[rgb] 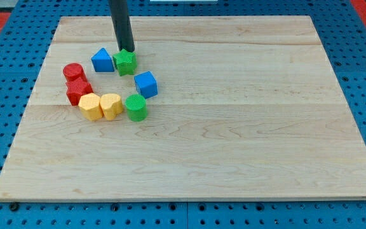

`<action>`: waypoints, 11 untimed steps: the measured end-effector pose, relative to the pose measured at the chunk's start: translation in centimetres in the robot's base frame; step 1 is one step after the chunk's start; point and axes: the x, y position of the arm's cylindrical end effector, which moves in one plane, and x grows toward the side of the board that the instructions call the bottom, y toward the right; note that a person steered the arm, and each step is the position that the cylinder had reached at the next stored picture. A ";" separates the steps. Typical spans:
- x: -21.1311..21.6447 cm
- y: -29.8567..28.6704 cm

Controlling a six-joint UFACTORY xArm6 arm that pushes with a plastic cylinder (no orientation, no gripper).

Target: Move your arm to the center

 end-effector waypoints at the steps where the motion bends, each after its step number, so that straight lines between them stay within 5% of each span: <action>1: 0.8 1.0; 7: -3.5 12.1; 10: 7.6 16.1; 11: 10.5 12.1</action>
